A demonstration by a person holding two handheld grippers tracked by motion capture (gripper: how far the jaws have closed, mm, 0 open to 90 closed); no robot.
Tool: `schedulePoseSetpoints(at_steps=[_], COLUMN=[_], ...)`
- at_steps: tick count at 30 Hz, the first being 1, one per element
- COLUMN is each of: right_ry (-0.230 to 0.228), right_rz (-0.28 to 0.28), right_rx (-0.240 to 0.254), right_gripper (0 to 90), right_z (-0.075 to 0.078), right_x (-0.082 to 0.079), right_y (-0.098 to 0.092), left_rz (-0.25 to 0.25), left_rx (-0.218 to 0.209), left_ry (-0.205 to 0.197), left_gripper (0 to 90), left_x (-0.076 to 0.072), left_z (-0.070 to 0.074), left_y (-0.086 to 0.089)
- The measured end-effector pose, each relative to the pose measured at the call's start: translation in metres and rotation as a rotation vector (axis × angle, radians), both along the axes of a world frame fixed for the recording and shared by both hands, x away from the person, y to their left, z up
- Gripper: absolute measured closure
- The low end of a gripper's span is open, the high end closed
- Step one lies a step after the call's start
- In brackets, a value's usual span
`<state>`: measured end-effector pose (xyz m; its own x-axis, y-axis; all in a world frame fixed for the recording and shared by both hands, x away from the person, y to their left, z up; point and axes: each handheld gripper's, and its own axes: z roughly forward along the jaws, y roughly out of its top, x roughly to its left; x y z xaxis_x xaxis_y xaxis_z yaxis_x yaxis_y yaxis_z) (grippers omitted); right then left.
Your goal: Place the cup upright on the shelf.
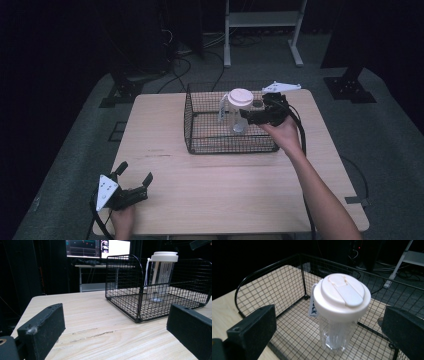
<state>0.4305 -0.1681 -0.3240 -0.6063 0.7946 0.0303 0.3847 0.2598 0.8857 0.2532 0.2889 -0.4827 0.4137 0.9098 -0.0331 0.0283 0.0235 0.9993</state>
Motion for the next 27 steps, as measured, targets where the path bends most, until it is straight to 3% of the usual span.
schedulePoseSetpoints(at_steps=[18,27], right_ry=[0.009,0.013], right_rz=[0.043,0.051], right_rx=[0.017,-0.002], right_gripper=[0.0,0.0], right_z=[-0.007,-0.014], right_x=[-0.036,-0.048], right_y=[-0.016,-0.022], left_rz=[0.001,0.002], left_rx=[0.006,0.009], left_ry=[0.000,0.002], left_gripper=[0.9,0.9], left_x=[0.000,0.000], left_z=[0.000,0.000], left_y=[0.000,-0.001])
